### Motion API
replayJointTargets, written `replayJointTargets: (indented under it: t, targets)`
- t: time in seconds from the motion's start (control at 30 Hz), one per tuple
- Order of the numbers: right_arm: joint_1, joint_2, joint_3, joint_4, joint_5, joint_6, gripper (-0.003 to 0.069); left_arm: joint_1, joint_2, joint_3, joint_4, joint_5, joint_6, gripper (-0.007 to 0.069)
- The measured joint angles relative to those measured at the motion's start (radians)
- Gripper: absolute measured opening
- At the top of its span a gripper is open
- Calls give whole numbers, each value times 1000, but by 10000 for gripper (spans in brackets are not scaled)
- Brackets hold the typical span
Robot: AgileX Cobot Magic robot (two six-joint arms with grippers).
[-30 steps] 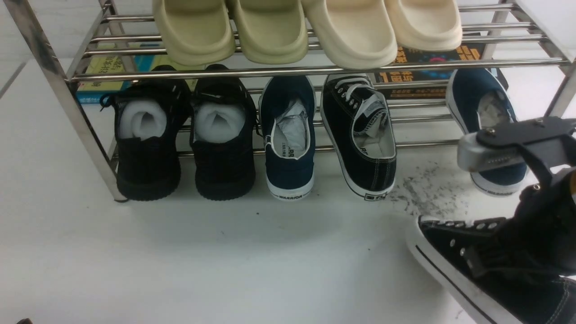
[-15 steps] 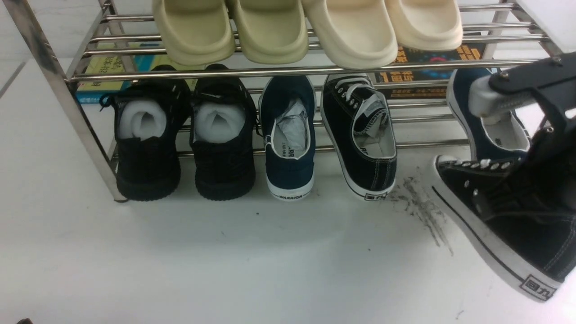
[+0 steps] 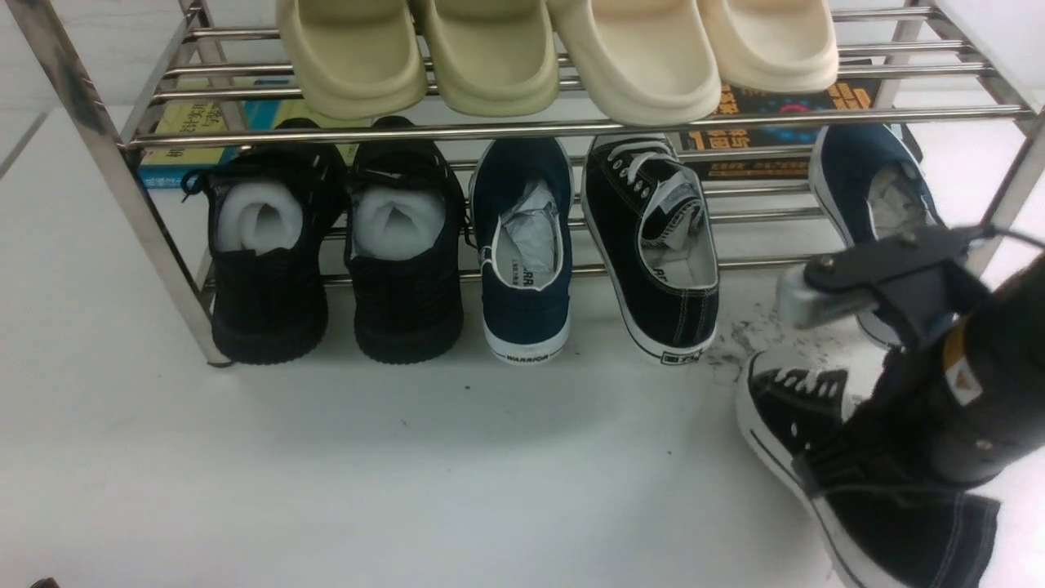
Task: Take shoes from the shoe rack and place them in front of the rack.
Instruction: Use the right arm to take out the clamped shoe from the shoe rack and put it down
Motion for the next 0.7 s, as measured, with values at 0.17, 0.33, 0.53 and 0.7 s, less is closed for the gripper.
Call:
replayJointTargets:
  t: [0.17, 0.33, 0.53, 0.7]
  targets:
    - [0, 51, 58, 2, -105, 42, 49, 0, 0, 0, 0, 0, 0, 239]
    - [-4, 86, 67, 15, -208, 46, 111, 0, 0, 0, 0, 0, 0, 239]
    - [-4, 93, 66, 52, -256, 46, 260, 0, 0, 0, 0, 0, 0, 239]
    - [-4, 94, 13, 64, -166, 26, 337, 0, 0, 0, 0, 0, 0, 239]
